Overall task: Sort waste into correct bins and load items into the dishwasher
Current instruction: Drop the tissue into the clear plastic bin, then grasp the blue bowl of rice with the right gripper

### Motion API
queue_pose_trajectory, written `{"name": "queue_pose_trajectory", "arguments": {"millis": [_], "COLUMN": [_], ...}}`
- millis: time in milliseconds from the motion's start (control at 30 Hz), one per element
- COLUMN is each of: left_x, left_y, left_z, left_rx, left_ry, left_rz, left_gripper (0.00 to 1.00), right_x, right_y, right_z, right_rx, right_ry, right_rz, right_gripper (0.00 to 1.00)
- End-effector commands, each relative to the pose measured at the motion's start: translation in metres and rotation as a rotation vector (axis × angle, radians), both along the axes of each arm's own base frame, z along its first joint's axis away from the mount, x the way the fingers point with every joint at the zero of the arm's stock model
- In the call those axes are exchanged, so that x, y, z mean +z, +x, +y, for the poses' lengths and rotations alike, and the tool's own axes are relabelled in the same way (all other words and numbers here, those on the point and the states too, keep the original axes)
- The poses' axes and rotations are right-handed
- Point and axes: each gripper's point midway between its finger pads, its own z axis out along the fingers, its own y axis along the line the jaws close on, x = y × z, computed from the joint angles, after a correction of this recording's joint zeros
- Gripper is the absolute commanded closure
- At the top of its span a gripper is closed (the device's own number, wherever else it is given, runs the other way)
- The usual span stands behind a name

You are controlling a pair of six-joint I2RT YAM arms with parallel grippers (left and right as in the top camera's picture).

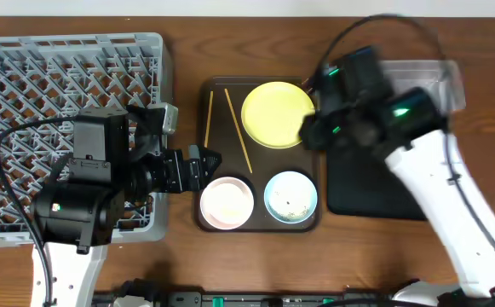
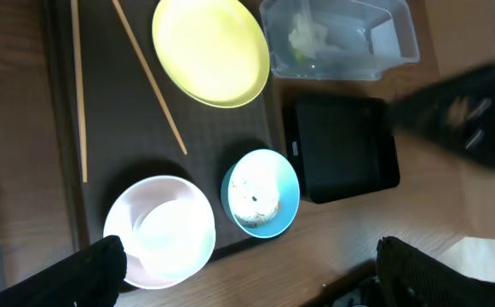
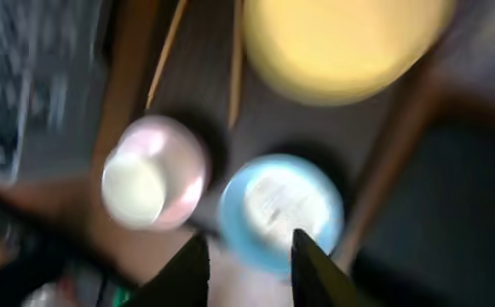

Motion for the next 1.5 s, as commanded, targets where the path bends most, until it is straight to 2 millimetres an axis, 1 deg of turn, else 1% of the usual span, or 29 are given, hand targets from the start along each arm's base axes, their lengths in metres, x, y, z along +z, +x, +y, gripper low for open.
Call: {"name": "queue_pose_trajectory", "arguments": {"millis": [0, 67, 133, 267, 333, 467, 600, 733, 867, 1033, 1067, 1100, 1133, 1267, 1367, 1467], "left_x": [0.008, 0.008, 0.008, 0.008, 0.008, 0.008, 0.008, 0.008, 0.008, 0.008, 0.008, 0.008, 0.008, 0.008, 0.008, 0.008], "left_y": [0.000, 0.000, 0.000, 0.000, 0.000, 0.000, 0.000, 0.000, 0.000, 0.000, 0.000, 0.000, 0.000, 0.000, 0.000, 0.000], "left_z": [0.001, 0.001, 0.001, 0.001, 0.001, 0.001, 0.001, 0.001, 0.001, 0.001, 0.001, 0.001, 0.001, 0.001, 0.001, 0.001], "left_rx": [-0.006, -0.006, -0.006, -0.006, -0.006, -0.006, -0.006, -0.006, -0.006, -0.006, -0.006, -0.006, -0.006, -0.006, -0.006, -0.006], "left_ry": [0.010, 0.010, 0.010, 0.010, 0.010, 0.010, 0.010, 0.010, 0.010, 0.010, 0.010, 0.010, 0.010, 0.010, 0.010, 0.010], "left_rz": [-0.032, -0.032, -0.032, -0.032, -0.032, -0.032, -0.032, -0.032, -0.032, -0.032, -0.032, -0.032, -0.032, -0.032, -0.032, -0.032], "left_gripper": [0.06, 0.06, 0.06, 0.06, 0.06, 0.06, 0.06, 0.06, 0.06, 0.06, 0.06, 0.06, 0.06, 0.06, 0.06, 0.06], "right_x": [-0.044, -0.072, -0.096, -0.131, -0.143, -0.159, -0.181, -0.196, -0.200, -0.197, -0.197, -0.197, -0.197, -0.195, -0.183, -0.159], "right_y": [-0.038, -0.050, -0.056, -0.064, -0.064, -0.060, -0.062, -0.066, -0.068, -0.062, -0.061, -0.061, -0.060, -0.061, -0.058, -0.050], "right_z": [0.024, 0.031, 0.035, 0.043, 0.046, 0.050, 0.047, 0.044, 0.037, 0.032, 0.033, 0.033, 0.033, 0.033, 0.037, 0.041], "right_rx": [-0.024, -0.047, -0.075, -0.090, -0.085, -0.084, -0.085, -0.084, -0.091, -0.102, -0.094, -0.087, -0.085, -0.062, -0.050, -0.057], "right_ry": [-0.061, -0.128, -0.181, -0.221, -0.222, -0.217, -0.239, -0.267, -0.301, -0.317, -0.316, -0.315, -0.315, -0.319, -0.295, -0.236], "right_rz": [0.169, 0.194, 0.193, 0.211, 0.211, 0.206, 0.226, 0.254, 0.265, 0.235, 0.228, 0.224, 0.224, 0.220, 0.193, 0.141], "right_gripper": [0.66, 0.64, 0.64, 0.67, 0.68, 0.70, 0.71, 0.71, 0.82, 0.86, 0.88, 0.96, 0.99, 0.99, 0.99, 0.99]}}
